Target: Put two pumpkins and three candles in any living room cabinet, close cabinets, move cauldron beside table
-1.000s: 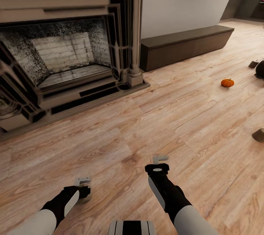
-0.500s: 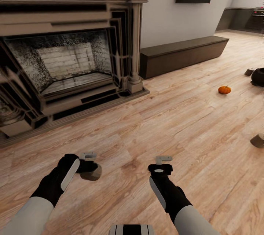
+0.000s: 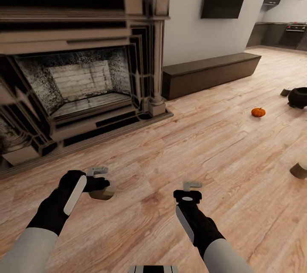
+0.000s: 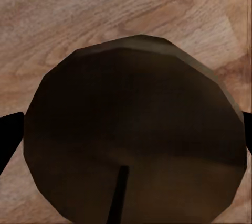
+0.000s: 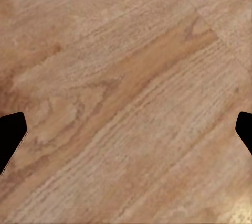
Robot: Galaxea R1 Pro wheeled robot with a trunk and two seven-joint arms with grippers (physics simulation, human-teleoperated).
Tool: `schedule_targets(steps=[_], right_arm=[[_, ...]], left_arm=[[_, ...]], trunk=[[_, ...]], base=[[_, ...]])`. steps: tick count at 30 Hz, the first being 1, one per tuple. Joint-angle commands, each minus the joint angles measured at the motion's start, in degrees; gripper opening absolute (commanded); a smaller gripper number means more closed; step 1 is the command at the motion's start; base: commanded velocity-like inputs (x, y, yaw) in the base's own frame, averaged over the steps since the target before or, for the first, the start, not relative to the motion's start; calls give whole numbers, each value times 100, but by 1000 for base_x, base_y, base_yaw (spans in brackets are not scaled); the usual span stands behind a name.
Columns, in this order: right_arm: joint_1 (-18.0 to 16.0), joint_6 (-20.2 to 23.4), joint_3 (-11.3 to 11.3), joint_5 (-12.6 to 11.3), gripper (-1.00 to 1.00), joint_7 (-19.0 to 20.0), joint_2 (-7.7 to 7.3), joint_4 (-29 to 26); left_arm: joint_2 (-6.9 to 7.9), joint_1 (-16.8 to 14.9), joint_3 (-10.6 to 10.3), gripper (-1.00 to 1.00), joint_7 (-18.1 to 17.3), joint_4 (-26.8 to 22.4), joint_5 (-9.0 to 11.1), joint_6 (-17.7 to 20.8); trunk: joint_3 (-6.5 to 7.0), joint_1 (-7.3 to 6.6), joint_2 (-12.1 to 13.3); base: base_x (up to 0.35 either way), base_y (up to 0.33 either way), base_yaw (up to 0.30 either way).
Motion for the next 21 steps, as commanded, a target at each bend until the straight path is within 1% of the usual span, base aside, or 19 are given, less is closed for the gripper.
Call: schedule_targets(steps=[1,3,5,7,8,9,10,11,12,15,16,17,19,20,21], right_arm=[[-3,5,12,-42,100,-13,0,-5],[-3,-10,7,-31,100,5,0,-4],[-3,-97,5,-41,100,26,0,-2],[-3,-206,7,-49,100,29,0,15],[-3,-462,3,-51,100,30,0,207],[-3,-563,5,-50,100,28,0,269],[-3,-1115,7,-56,100,2,0,566],[-3,-1333,8,-57,100,-9,0,667],[-3,-1679,2,-50,100,-36,0,782],[-3,-1764,-10,-53,100,-55,0,808],[-3,-1788,-12,-54,100,-58,0,813],[-3,-1799,-13,-55,100,-59,0,817],[-3,-1835,-15,-61,100,-60,0,832],[-3,-1840,-16,-62,100,-59,0,842],[-3,-1847,-14,-62,100,-59,0,879]], left_arm=[[-5,-2,12,-100,89,6,73,3],[-10,-2,33,-100,122,7,71,-5],[3,-2,77,-100,227,0,72,-15],[18,-2,138,-100,248,0,73,-31],[36,-2,233,-100,252,2,69,-286],[39,-2,246,-100,248,35,77,-405],[46,-2,269,-100,228,491,53,-802],[49,-2,269,-100,222,560,36,-972],[82,-2,280,-100,196,609,22,-1125],[221,-2,274,-100,175,597,31,-1146],[313,-2,275,-100,169,611,56,-1156],[368,-2,276,-100,166,624,69,-1165],[576,-2,277,-100,122,826,131,-1206],[610,-2,277,-100,83,912,153,-1223],[662,-2,277,-100,-39,1098,204,-1294]], trunk=[[18,-3,0],[62,-9,2],[106,-14,5],[151,-19,8],[173,-21,9],[195,-24,10],[217,-27,12],[239,-29,13],[261,-32,14],[328,-39,18],[350,-42,20],[372,-45,21],[417,-50,24],[439,-52,25],[461,-55,27]], base=[[0,0,0],[0,0,0],[0,0,0],[0,0,0],[0,0,0],[0,0,0],[0,0,0],[0,0,0],[0,0,0],[0,0,0],[0,0,0],[0,0,0],[0,0,0],[0,0,0],[0,0,0]])
